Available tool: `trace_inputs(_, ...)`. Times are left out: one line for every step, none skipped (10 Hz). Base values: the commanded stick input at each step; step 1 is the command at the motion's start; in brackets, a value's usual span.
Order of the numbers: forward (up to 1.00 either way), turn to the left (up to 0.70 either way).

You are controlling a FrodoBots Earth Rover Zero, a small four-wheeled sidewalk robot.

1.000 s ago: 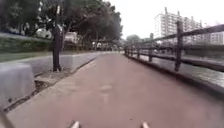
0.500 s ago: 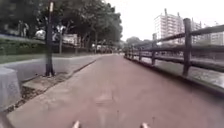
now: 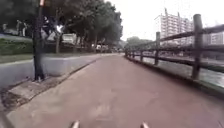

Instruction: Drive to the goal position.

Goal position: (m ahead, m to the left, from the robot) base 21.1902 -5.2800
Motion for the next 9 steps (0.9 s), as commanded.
trace_inputs(0.70, 0.00)
trace_inputs(0.70, 0.00)
trace_inputs(0.70, 0.00)
trace_inputs(0.70, 0.00)
trace_inputs(0.70, 0.00)
trace_inputs(0.70, 0.00)
trace_inputs(0.70, 0.00)
trace_inputs(0.70, 0.00)
trace_inputs(0.70, 0.00)
